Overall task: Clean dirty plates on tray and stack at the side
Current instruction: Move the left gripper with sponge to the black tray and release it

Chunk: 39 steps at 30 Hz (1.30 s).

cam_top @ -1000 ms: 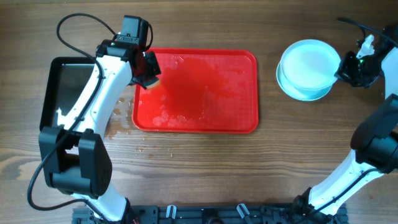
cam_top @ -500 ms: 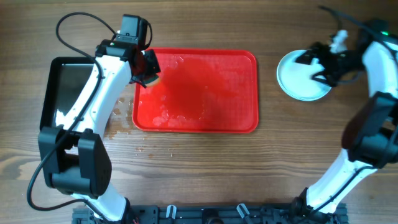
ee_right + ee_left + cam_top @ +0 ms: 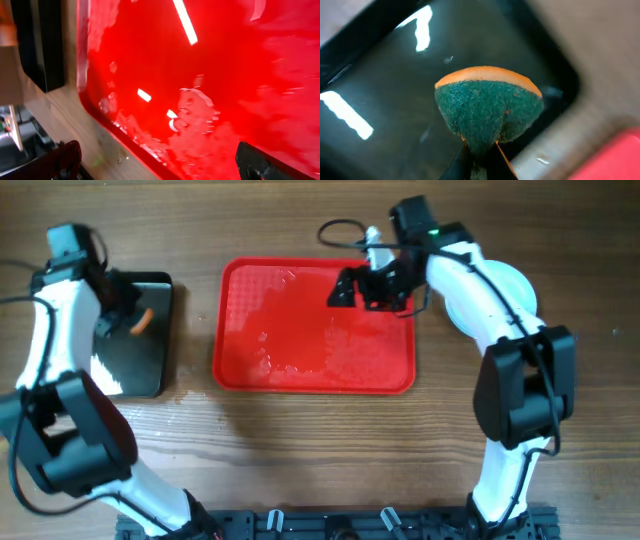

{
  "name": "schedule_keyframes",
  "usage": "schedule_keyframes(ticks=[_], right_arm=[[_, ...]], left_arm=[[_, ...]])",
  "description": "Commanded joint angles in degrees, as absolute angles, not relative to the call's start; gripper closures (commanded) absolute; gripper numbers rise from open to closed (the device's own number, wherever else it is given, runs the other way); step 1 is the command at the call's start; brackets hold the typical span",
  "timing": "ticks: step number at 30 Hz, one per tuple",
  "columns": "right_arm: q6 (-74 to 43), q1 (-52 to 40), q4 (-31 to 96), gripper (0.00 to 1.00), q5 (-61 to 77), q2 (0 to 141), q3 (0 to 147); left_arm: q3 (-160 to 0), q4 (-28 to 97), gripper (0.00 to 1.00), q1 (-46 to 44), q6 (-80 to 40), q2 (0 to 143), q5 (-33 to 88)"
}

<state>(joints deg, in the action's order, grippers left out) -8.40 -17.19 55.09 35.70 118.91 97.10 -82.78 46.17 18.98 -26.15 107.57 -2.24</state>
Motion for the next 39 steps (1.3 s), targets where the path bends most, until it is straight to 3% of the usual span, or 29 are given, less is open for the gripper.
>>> schedule_keyframes(ticks=[1, 2, 3, 4, 8, 14, 19, 23, 27, 32, 39], right_arm=[[-9.7, -19.2, 54.2, 0.00, 34.5, 118.7, 96.9], [-10.2, -19.3, 53.8, 0.00, 34.5, 118.7, 96.9], [-11.7, -19.4, 53.4, 0.00, 34.5, 118.7, 96.9], [-12.5, -19.4, 53.3, 0.00, 34.5, 118.7, 96.9], [-9.6, -19.4, 54.8, 0.00, 34.9, 116.1, 96.9], [-10.4, -19.4, 58.6, 0.00, 25.4, 97.9, 96.9], [-10.7, -19.4, 66.9, 0.00, 14.1, 90.7, 96.9], [-12.2, -19.4, 66.1, 0.00, 14.2, 91.1, 94.7], [-13.4, -19.4, 63.2, 0.00, 14.2, 91.1, 90.4], [-13.6, -19.4, 61.1, 0.00, 14.2, 91.2, 87.6], [-13.5, -19.4, 59.0, 0.00, 14.2, 91.3, 87.6]], left_arm=[[-82.0, 46.5, 0.61, 23.7, -27.9, 110.5, -2.7], [-82.0, 46.6, 0.32, 24.4, -27.9, 110.6, -2.6], [-82.0, 46.7, 0.18, 24.9, -27.9, 110.6, -2.2], [-82.0, 46.7, 0.14, 25.2, -27.9, 110.6, -0.6], [-82.4, 47.2, 0.11, 25.3, -27.9, 109.2, 8.7], [-82.9, 51.4, 0.09, 25.2, -27.9, 96.0, 19.1], [-82.8, 52.7, 0.06, 24.5, -27.1, 88.5, 12.2], [-80.8, 50.6, 0.05, 24.5, -27.1, 91.3, 3.9], [-78.4, 47.5, 0.07, 24.6, -27.1, 98.8, 2.9], [-78.3, 48.4, 0.24, 24.7, -27.5, 108.9, 1.8], [-78.3, 49.4, 0.19, 24.7, -27.5, 113.2, 1.4]])
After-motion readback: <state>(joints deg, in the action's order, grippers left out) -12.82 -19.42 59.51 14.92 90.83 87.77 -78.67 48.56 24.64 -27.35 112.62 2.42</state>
